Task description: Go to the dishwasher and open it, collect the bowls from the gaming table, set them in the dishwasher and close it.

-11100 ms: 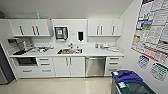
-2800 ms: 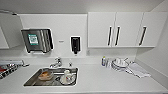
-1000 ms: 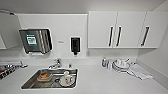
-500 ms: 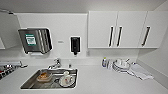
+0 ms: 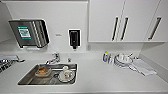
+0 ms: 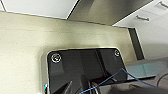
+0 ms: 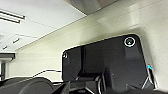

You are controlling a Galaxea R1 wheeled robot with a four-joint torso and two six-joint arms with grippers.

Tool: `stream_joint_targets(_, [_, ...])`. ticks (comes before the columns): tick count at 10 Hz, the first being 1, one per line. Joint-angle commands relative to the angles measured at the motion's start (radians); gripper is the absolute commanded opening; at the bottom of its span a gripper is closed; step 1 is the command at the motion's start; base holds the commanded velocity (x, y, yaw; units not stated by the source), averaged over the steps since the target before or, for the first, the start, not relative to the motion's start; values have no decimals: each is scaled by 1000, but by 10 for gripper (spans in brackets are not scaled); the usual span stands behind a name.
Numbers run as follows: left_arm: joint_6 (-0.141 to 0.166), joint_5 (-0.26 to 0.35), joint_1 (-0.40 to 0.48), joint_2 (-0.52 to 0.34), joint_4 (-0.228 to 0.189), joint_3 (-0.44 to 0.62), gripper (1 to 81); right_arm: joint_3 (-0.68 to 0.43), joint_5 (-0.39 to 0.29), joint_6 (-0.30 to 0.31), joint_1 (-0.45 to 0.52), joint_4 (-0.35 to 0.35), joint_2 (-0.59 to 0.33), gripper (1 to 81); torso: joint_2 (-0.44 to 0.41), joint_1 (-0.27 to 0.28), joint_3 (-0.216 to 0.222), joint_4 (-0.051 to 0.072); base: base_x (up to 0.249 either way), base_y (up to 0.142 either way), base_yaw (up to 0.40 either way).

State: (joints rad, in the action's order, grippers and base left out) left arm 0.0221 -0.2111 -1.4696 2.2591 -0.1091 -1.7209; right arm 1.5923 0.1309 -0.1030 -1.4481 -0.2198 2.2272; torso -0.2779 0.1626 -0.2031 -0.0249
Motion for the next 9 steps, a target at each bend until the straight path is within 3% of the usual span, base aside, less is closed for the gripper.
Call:
stream_joint_targets(1, [-5,-5,48,-96,-14,85,811,-57,-46,3,76,-42,-59,811,-97,63,1,0,0,0,0])
stream_joint_targets(6, [-5,-50,48,-318,-58,352,811,-65,-46,18,113,-84,-64,811,-264,167,-16,0,0,0,0])
stream_joint_targets(9, [-5,-57,48,-436,-156,499,811,-75,-48,66,140,-93,-90,811,-376,237,-16,0,0,0,0])
